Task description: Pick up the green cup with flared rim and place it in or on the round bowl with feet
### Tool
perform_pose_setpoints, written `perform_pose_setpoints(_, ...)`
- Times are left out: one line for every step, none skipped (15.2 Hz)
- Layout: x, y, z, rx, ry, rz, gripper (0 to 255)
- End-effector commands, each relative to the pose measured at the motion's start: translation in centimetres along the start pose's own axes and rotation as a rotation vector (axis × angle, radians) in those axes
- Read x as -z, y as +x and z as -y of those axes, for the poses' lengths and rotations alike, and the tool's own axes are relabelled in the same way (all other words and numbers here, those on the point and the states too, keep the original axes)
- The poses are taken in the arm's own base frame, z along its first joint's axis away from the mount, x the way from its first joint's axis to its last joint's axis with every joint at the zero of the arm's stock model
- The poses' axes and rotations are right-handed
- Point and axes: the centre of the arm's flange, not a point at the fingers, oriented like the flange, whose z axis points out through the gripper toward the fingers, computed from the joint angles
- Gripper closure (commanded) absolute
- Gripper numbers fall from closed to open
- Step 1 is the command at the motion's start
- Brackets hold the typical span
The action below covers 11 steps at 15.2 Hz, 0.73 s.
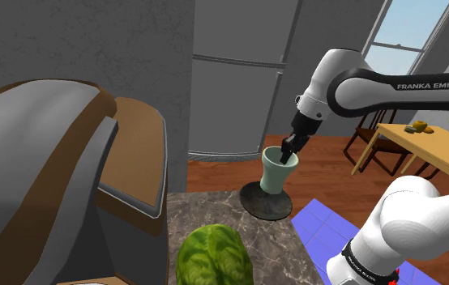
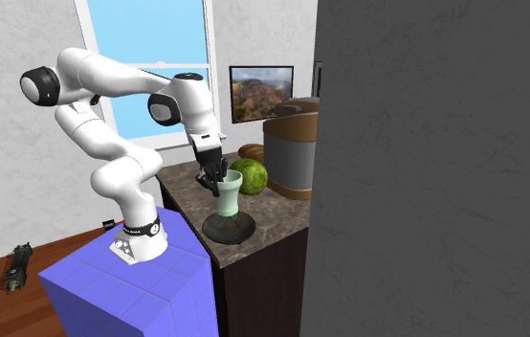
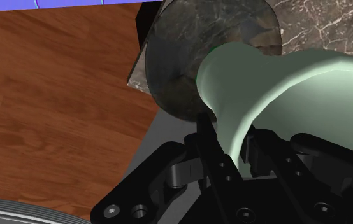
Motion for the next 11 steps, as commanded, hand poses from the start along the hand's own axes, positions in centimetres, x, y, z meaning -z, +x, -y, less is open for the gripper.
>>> perform_pose_setpoints(-1.1, -0.1, 0.0, 0.0, 0.0, -0.001, 255)
perform_pose_setpoints(-1.6, -0.2, -0.1, 0.0, 0.0, -0.001, 255)
perform_pose_setpoints(-2.1, -0.2, -0.2, 0.0, 0.0, -0.001, 255)
perform_pose_setpoints(-2.6, -0.3, -0.2, 0.0, 0.0, -0.001, 255)
perform_pose_setpoints(-3.2, -0.3, -0.3, 0.0, 0.0, -0.001, 255)
perform_pose_setpoints(-3.7, -0.4, -0.4, 0.0, 0.0, -0.001, 255)
perform_pose_setpoints(-4.2, -0.4, -0.4, 0.0, 0.0, -0.001, 255)
perform_pose_setpoints(-4.4, -0.4, -0.5, 0.0, 0.0, -0.001, 255)
perform_pose_setpoints(-4.4, -0.4, -0.5, 0.0, 0.0, -0.001, 255)
perform_pose_setpoints(-4.4, -0.4, -0.5, 0.0, 0.0, -0.001, 255)
perform_pose_setpoints(-4.4, -0.4, -0.5, 0.0, 0.0, -0.001, 255)
